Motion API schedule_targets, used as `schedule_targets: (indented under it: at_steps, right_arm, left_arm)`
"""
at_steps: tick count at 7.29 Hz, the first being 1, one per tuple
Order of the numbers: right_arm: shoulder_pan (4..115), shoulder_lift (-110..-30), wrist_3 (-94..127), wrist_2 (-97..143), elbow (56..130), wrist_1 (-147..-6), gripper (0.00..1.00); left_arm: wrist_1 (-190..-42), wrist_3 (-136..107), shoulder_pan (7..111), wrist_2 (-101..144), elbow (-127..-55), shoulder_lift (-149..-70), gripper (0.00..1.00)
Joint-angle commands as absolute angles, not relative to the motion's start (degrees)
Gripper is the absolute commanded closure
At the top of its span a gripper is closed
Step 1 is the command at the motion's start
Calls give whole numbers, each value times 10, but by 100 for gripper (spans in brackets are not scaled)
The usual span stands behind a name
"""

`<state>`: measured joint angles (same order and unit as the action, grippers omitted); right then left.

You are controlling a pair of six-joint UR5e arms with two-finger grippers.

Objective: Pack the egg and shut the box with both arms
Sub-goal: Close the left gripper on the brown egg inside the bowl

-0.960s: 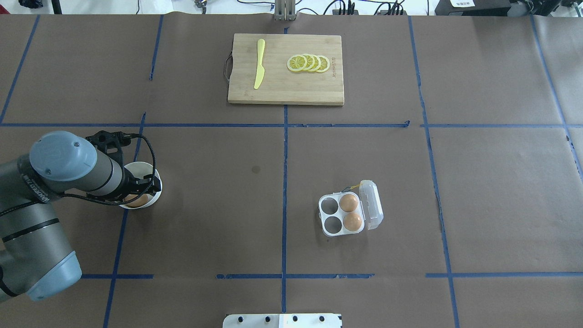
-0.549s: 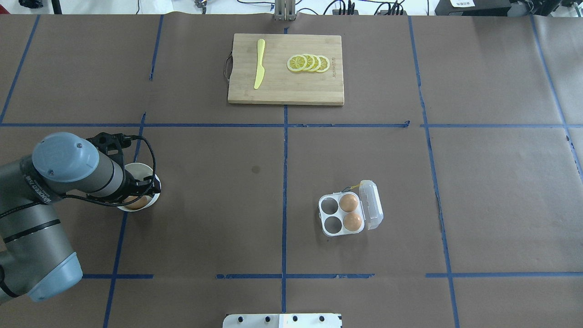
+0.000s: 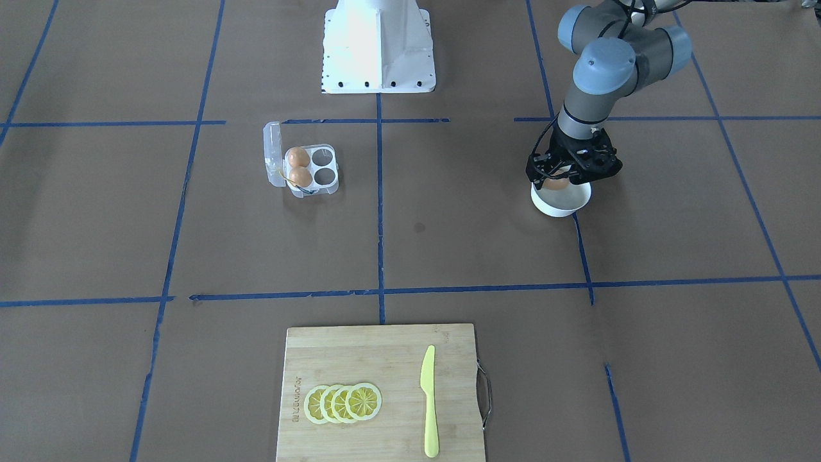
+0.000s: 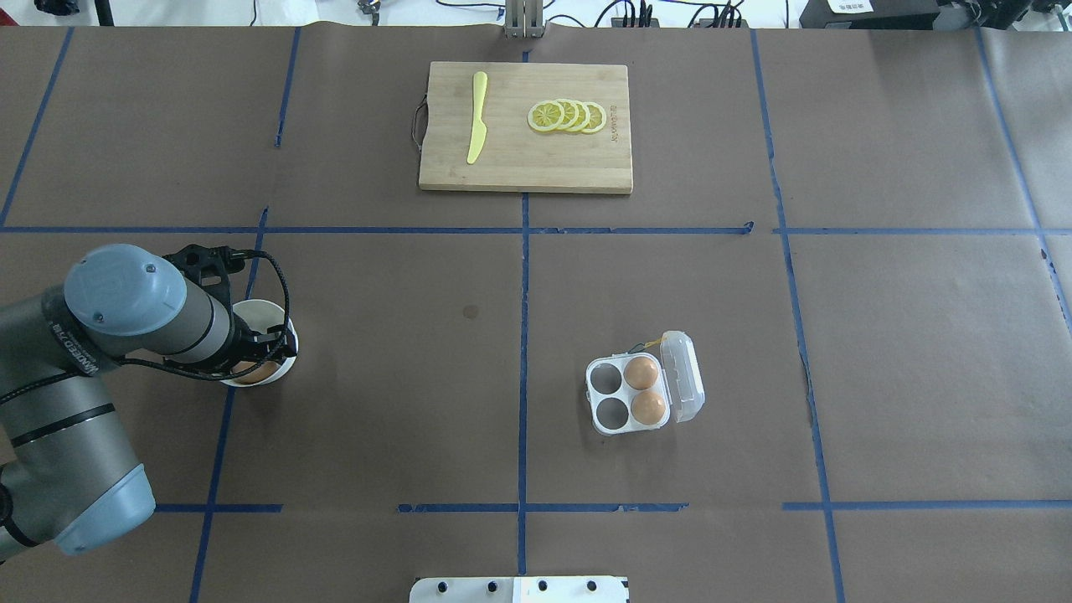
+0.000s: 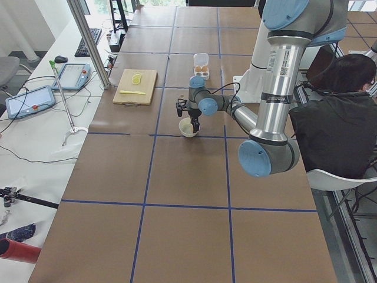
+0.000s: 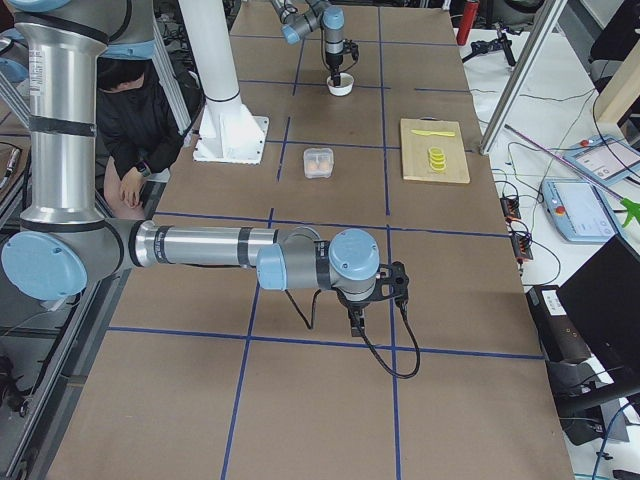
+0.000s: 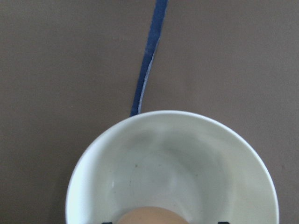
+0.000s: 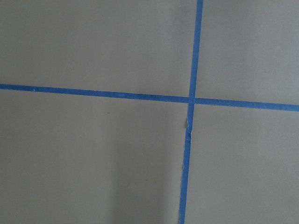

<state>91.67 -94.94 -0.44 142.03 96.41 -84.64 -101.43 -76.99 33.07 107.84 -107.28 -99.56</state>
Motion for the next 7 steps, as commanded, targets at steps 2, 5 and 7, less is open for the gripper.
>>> schedule_targets:
  at_steps: [2, 5, 7]
  right_arm:
    - [917, -950, -4, 1420, 964, -846, 0]
    - [917, -949, -4, 1420, 964, -846, 0]
    - [917, -949, -4, 1420, 965, -846, 0]
  left_arm:
    - [-1014, -770, 328, 1078, -1066, -1001, 23]
    - [-1014, -770, 326, 1078, -1063, -1002, 23]
    - [-1014, -770, 323, 1078, -1062, -1002, 23]
